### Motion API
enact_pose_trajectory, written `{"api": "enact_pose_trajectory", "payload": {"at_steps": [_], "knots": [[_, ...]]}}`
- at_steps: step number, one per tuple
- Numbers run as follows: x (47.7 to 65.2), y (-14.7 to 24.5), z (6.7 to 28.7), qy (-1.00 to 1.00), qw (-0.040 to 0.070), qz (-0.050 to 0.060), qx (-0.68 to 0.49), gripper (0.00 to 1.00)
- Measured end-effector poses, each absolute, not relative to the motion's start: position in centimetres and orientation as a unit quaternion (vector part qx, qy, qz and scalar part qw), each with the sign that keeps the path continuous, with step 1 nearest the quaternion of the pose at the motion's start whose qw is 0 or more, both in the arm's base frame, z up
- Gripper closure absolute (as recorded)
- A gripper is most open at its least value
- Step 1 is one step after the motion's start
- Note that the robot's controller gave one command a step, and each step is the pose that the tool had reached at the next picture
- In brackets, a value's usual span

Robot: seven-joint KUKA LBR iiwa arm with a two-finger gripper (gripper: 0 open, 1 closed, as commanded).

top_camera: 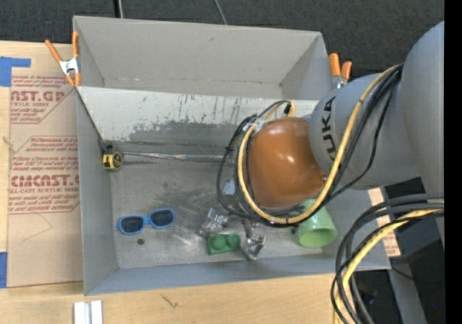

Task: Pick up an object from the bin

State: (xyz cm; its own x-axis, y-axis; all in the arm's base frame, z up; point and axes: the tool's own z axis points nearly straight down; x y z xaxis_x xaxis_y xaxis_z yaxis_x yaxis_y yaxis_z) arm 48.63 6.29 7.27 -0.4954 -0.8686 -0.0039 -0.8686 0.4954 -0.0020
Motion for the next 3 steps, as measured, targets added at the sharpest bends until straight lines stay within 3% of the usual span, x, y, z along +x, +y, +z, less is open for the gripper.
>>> {"api": "enact_pose_trajectory", "payload": {"at_steps": [1, 2, 3], "knots": [[48.8, 6.5, 7.6, 0.865, 0.005, 0.000, -0.502, 1.00], [48.9, 6.6, 10.2, 0.865, 0.002, 0.000, -0.502, 1.00], [48.9, 6.8, 14.4, 0.865, 0.002, 0.000, -0.501, 1.00]]}}
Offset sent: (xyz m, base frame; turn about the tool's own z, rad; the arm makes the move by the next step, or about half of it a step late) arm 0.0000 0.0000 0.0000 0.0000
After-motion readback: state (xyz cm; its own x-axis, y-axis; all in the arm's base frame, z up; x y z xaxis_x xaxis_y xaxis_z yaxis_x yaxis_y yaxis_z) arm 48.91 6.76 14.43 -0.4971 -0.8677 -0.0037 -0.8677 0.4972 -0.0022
